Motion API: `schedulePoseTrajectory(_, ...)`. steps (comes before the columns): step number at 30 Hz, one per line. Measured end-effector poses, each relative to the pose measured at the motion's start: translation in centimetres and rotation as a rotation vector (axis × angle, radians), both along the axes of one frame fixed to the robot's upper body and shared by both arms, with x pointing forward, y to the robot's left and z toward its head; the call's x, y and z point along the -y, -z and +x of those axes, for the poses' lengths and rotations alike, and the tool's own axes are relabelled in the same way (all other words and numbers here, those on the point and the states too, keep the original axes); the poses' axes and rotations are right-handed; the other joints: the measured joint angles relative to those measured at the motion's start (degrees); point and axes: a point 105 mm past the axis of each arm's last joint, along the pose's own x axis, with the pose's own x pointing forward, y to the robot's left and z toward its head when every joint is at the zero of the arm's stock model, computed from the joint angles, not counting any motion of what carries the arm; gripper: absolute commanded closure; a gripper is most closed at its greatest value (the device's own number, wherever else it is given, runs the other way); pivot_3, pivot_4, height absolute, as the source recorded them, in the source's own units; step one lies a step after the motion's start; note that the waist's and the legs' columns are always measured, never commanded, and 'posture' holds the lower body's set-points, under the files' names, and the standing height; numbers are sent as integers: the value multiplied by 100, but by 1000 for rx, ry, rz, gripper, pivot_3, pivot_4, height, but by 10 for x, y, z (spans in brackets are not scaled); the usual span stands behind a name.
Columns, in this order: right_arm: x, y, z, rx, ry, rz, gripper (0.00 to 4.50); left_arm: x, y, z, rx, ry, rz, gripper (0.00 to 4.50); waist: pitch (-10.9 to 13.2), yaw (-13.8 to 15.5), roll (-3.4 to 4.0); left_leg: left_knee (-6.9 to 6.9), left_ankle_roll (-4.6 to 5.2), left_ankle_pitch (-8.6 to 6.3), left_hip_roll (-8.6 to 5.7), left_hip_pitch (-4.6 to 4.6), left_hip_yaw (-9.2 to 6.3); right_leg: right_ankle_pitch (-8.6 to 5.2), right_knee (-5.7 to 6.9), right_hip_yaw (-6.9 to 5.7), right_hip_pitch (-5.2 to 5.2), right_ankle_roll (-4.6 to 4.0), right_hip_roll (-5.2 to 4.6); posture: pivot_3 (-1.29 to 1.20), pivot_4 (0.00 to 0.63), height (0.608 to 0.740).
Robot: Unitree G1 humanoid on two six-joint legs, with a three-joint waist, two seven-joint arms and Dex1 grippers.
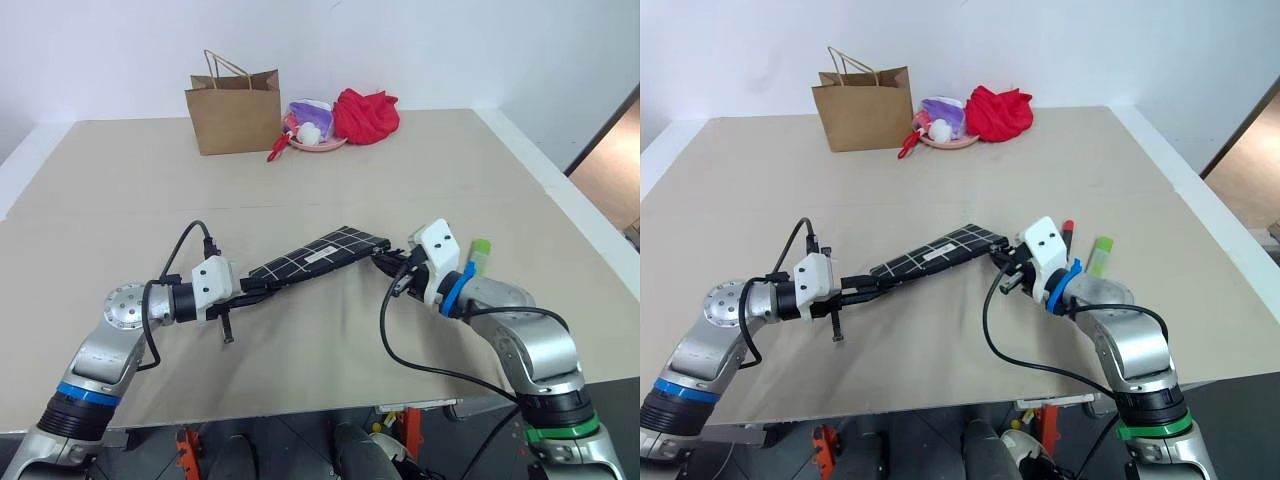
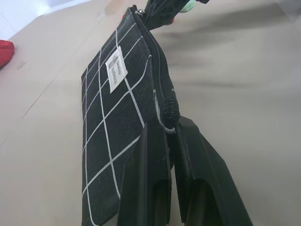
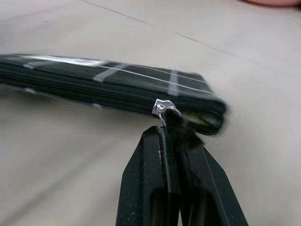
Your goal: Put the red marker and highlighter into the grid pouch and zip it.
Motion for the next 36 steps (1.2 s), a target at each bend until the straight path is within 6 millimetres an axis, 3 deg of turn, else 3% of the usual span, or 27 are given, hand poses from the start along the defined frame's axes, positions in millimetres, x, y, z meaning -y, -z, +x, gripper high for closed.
schedulePoseTrajectory(15,-48,6,-23,-55,-177,-27,4452,6,-3,3,10,-25,-34,4500,0,1,0,2,0,0,0,-1,-4,1,0,-4,1,-1,0,0,150,740)
schedulePoseTrajectory(28,-35,2,-18,-50,-131,-19,4452,7,-4,2,13,-17,-30,4500,0,2,0,0,0,0,0,-9,-44,-3,1,-39,5,-9,3,0,150,740)
schedulePoseTrajectory(29,-35,1,-18,-50,-128,-8,3878,7,-4,2,14,-17,-31,4500,0,2,0,1,0,0,0,-9,-46,-3,1,-41,6,-9,3,0,150,740)
schedulePoseTrajectory(32,-36,-1,-17,-67,-123,30,2962,7,-4,2,15,-17,-35,4500,0,2,0,2,0,1,0,-9,-48,-3,1,-43,10,-9,2,0,150,740)
schedulePoseTrajectory(36,-41,-1,-23,-109,-145,58,868,8,-4,2,18,-16,-38,4500,0,2,0,1,0,1,0,-9,-52,-5,1,-46,11,-11,3,0,150,740)
